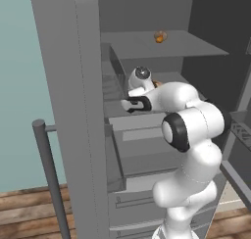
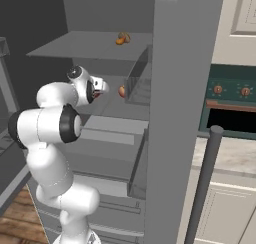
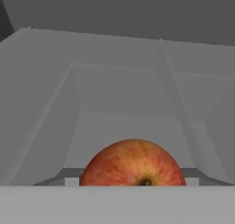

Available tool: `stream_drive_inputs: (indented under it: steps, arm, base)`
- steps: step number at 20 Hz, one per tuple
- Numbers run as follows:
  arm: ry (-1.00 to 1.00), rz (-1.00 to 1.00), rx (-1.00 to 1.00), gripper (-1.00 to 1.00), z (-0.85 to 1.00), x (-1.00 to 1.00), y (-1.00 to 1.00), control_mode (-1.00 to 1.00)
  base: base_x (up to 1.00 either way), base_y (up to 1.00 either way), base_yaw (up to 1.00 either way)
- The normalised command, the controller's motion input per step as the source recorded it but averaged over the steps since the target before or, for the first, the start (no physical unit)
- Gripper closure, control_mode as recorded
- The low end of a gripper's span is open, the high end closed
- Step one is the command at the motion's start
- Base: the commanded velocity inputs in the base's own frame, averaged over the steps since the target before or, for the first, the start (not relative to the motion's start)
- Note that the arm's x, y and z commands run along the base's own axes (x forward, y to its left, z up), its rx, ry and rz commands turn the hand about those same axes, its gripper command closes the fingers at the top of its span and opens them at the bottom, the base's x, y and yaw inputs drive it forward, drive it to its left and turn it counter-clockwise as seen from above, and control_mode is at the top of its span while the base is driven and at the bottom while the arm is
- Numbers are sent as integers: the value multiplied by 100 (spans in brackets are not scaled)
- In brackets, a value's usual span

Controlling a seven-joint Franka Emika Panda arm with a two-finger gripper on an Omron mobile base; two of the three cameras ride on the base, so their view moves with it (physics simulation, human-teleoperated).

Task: Place the apple in the correct fridge rack based on whether it is a fruit or vegetable. Finally, close the fridge door.

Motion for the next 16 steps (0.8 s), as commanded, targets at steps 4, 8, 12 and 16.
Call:
stream_drive_inputs:
  steps: [4,8,12,16]
  arm:
    - [-6,3,0,-100,-46,8,0,-100]
    - [-20,7,0,-100,-40,0,0,-100]
    - [-14,9,0,-100,-11,-17,0,-100]
    - [-1,4,0,-100,13,-44,0,-100]
  base:
    - [0,0,0]
    - [0,0,0]
    - [0,0,0]
    - [0,0,0]
